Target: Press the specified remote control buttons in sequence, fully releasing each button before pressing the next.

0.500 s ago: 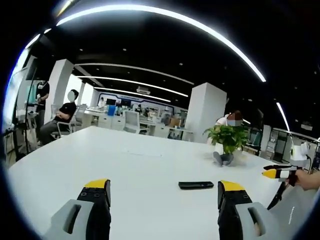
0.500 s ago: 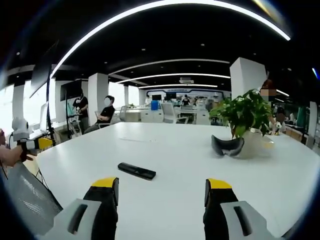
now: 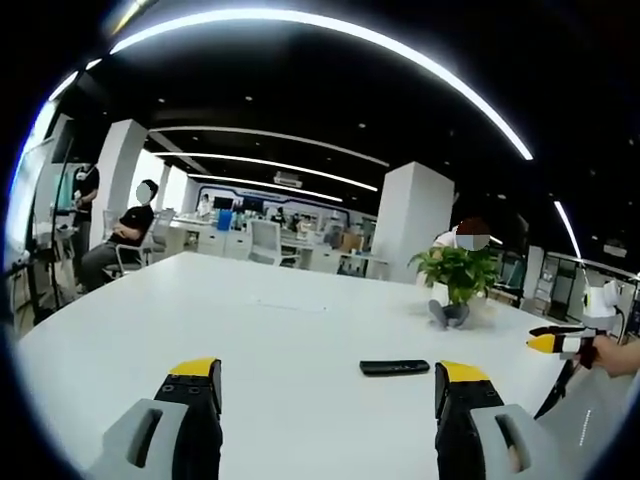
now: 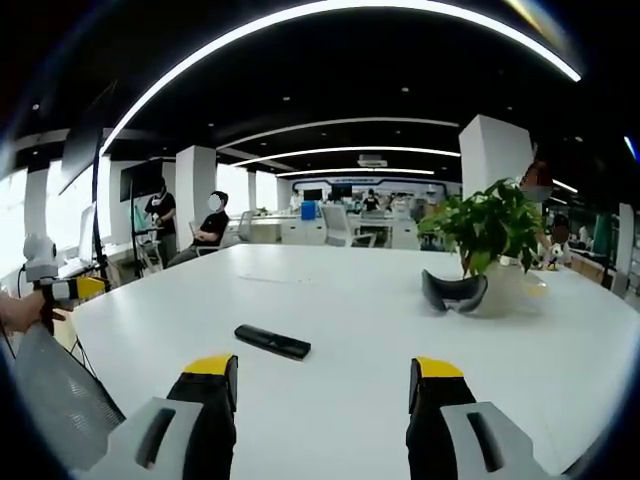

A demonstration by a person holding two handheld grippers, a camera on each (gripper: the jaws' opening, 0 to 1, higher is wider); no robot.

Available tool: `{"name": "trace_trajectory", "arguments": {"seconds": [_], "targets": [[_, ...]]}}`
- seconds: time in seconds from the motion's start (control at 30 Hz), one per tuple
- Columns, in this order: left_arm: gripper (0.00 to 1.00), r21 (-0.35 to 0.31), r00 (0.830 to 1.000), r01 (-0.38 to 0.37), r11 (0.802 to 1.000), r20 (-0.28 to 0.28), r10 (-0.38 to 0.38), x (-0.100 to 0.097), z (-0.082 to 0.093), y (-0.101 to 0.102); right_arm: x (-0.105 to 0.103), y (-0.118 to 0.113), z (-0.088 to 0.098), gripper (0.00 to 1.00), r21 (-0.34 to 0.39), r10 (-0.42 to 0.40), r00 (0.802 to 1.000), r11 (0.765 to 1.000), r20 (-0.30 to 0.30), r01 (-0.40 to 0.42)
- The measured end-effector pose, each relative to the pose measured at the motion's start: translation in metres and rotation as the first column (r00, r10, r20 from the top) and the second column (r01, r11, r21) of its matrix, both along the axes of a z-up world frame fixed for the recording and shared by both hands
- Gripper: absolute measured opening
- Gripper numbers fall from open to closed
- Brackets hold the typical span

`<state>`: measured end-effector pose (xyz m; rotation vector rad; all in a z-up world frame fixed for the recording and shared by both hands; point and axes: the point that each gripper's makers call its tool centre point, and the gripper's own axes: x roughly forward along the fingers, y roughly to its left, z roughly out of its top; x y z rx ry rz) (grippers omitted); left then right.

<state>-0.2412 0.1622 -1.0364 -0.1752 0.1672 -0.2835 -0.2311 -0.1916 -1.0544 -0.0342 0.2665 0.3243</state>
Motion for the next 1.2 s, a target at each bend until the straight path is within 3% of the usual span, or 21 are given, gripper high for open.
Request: {"name": "trace_trajectory", "arguments": {"seconds": [0.57,0.77,0.9,1.07,1.2], "targets": [[0.91,0.058,1.0,0.01,0.998,-0.03,-0.008,0.003,-0.01,0.001,0.002,0.001,-0.002,0.67,-0.038,0.007,1.0,0.999,-0.004,-0.007],[0.91,0.046,0.999,-0.012,0.999,-0.039,0.014,0.004,-0.013,0.007,0.002,0.004,-0.004,0.66,-0.053,0.026,1.0,0.998,-0.012,-0.027],[0.9,0.051,0.999,-0.016,0.999,-0.048,0.019,0.004,-0.016,0.008,0.003,-0.005,-0.003,0.67,-0.035,-0.013,1.0,0.999,-0.008,0.012],[0.9,0.06,0.998,-0.01,0.998,-0.058,0.013,0.004,-0.018,0.007,0.002,-0.004,-0.004,0.66,-0.019,-0.004,1.0,1.0,-0.011,0.004],[0.9,0.093,0.997,0.011,0.996,-0.074,-0.004,0.005,-0.023,0.003,0.002,-0.002,-0.006,0.61,-0.037,0.008,1.0,0.999,-0.017,-0.009]]}}
